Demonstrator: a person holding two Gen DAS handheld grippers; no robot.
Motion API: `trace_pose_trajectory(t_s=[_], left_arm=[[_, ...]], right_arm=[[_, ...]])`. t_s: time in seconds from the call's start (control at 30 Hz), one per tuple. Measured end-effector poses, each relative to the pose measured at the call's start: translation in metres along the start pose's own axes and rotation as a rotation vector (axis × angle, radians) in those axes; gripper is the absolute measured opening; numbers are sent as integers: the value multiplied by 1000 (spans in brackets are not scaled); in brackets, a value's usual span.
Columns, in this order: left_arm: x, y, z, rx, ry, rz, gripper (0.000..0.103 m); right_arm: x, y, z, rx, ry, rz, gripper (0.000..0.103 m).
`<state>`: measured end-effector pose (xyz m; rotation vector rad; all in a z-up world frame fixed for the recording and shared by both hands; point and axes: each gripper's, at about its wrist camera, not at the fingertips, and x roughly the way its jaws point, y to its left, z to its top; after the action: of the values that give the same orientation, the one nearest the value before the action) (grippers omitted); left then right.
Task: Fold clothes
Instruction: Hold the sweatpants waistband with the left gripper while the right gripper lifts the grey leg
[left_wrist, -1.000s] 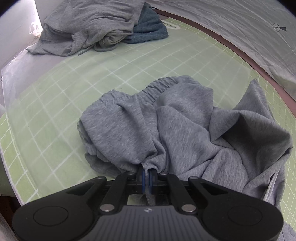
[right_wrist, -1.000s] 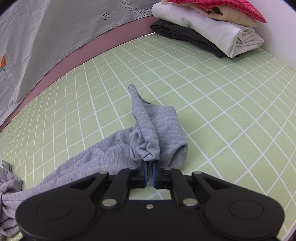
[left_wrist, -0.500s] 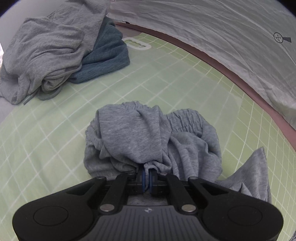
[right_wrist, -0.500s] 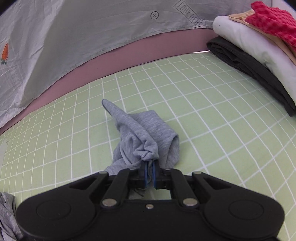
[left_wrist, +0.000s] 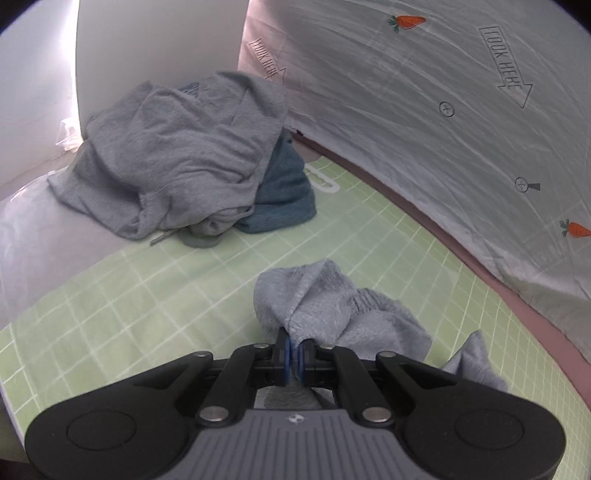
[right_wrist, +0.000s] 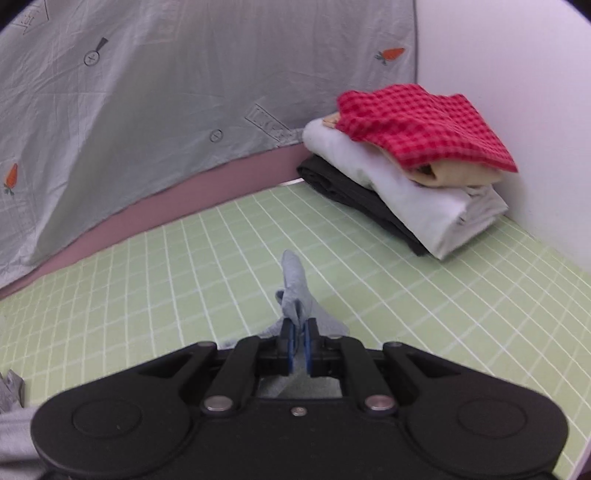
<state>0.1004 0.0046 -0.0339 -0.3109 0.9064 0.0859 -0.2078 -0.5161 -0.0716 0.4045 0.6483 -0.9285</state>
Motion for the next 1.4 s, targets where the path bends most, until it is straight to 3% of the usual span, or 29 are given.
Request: trace_pose_trajectory(t_s=[0.1, 0.17, 0.3, 0.47, 0.5, 0.57, 0.67, 0.83, 1.0, 1.1, 1.17, 1.23, 1.3, 1.4], left_arm=[[19, 30, -35, -73, 118, 63, 4], [22, 38, -47, -102, 149, 65, 4], [8, 33, -37, -102, 95, 40, 4], [-27, 23, -3, -131, -31, -45, 4], [-33, 21, 1, -130, -50, -48, 4], [-39, 17, 1, -112, -66, -13, 4], [-19, 26, -16, -111, 5, 57, 4], [-4, 40, -42, -114, 80, 81, 5], [-3, 40, -43, -121, 84, 82, 5], [-3, 40, -39, -126, 76, 79, 5], [-3, 40, -37, -133, 71, 68, 5], [-1, 40, -35, -136, 77, 56, 5], [1, 38, -34, -126, 90, 47, 5], [3, 36, -34, -112, 98, 48, 5]], right_arm=[[15, -19, -42, 40, 127, -41, 6], [20, -24, -55, 80, 173, -36, 6], [13, -21, -37, 109, 111, 0, 6], [-18, -21, 6, 125, -52, 42, 5], [-24, -22, 11, 119, -81, 31, 0], [-31, -28, 14, 105, -99, -7, 0], [-21, -41, 2, 104, -35, -52, 0], [-2, -40, -23, 126, 97, 9, 3], [15, -34, -37, 261, 155, 88, 36], [23, -28, -38, 288, 167, 109, 46], [28, -23, -38, 273, 175, 105, 47], [34, -22, -39, 281, 197, 105, 43], [37, -24, -38, 284, 207, 122, 10], [32, -23, -33, 266, 177, 135, 2]])
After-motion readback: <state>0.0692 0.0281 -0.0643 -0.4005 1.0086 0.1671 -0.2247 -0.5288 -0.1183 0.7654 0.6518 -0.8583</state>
